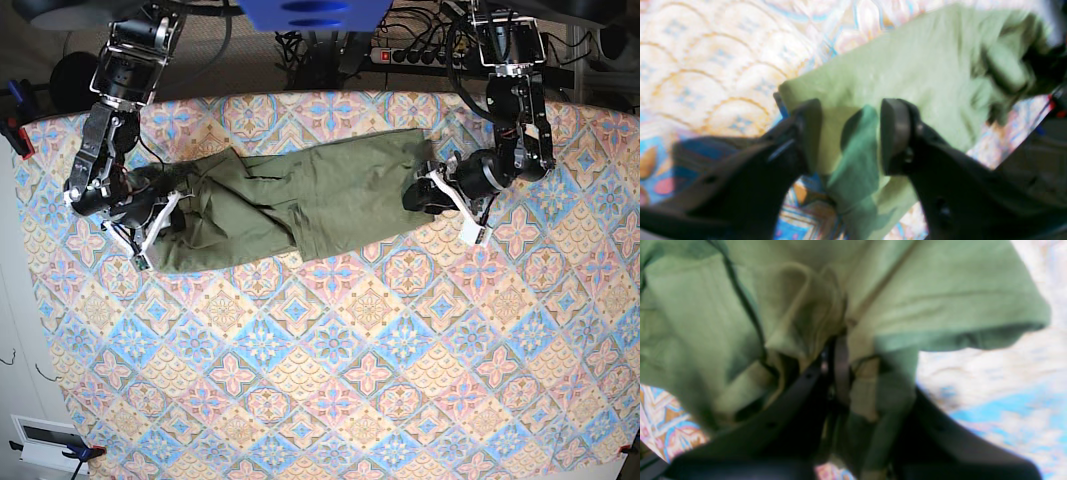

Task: Layout the t-shirt on the table in an organized manner, then fold the t-shirt properly
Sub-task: 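Grasp both shirt ends and bring them together toward the middle, then fold the bundled shirt over with the right gripper toward the left gripper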

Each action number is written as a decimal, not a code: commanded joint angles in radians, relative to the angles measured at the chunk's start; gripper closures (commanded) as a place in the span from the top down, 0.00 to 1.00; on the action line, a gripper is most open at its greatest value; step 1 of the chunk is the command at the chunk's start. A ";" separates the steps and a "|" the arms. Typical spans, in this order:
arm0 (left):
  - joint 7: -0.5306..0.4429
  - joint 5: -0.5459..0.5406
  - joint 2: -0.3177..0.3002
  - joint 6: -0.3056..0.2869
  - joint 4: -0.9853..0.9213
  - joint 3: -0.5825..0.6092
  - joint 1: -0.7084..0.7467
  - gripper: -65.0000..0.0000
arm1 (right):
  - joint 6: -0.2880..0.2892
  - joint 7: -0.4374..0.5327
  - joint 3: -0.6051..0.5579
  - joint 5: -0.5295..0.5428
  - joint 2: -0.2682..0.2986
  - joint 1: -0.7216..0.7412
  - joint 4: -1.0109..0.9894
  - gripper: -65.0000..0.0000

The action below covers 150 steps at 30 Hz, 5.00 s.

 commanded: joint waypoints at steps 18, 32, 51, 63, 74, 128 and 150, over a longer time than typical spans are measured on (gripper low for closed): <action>-0.202 0.105 0.020 -0.004 -0.142 0.184 -0.067 0.11 | 0.004 0.030 -0.193 0.152 -0.117 -0.069 0.292 0.00; -0.291 0.138 0.057 -0.003 -0.285 0.178 -0.171 0.11 | 0.004 0.030 -0.322 0.173 -0.250 -0.069 0.282 0.00; -0.340 0.127 0.058 0.048 -0.285 0.177 -0.194 0.11 | 0.004 0.065 -0.507 0.170 -0.310 0.024 0.081 0.06; -0.334 0.015 0.018 0.048 -0.171 0.062 -0.137 0.11 | 0.004 0.065 -0.736 -0.019 -0.290 0.058 0.071 0.36; -0.332 -0.152 -0.082 0.048 -0.013 -0.083 0.056 0.11 | 0.004 0.099 -0.707 -0.020 -0.267 0.093 0.114 0.36; -0.334 -0.160 -0.083 0.043 0.203 -0.035 0.283 0.11 | 0.004 0.262 -0.770 -0.135 -0.261 0.092 0.093 0.06; -0.334 -0.085 -0.074 0.049 0.303 0.215 0.328 0.10 | 0.004 0.271 -0.580 -0.099 -0.261 0.463 -0.461 0.06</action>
